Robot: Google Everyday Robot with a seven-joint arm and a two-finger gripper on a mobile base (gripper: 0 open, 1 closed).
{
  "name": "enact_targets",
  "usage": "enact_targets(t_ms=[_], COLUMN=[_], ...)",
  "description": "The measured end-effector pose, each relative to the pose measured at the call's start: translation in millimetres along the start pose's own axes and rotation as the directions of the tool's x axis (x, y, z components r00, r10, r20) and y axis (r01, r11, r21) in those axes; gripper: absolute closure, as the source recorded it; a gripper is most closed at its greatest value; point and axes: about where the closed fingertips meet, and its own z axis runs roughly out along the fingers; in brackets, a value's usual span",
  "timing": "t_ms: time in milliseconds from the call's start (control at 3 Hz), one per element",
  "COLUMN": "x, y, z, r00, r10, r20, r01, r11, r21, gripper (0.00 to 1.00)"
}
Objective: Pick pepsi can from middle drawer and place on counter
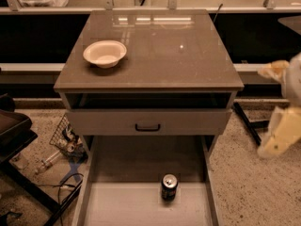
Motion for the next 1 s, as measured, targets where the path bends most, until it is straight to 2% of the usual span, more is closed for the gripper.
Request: enact_targets(t_ms=[333, 667, 1000], x=[37.2, 54.6, 64.9], y=[33.0, 48.6, 61.8], z=[58.6, 112.8, 153.3], r00=[0.987, 0.940, 0.894], r10=[0.056, 0.107, 0.060], r20=[0.151, 0.323, 0.445], r01=[-0.053, -0.107, -0.067], r11=[0.9982, 0.9941, 0.9978], r21=[-0.028, -0.018, -0.001], gripper=[0.00, 0.00, 0.00])
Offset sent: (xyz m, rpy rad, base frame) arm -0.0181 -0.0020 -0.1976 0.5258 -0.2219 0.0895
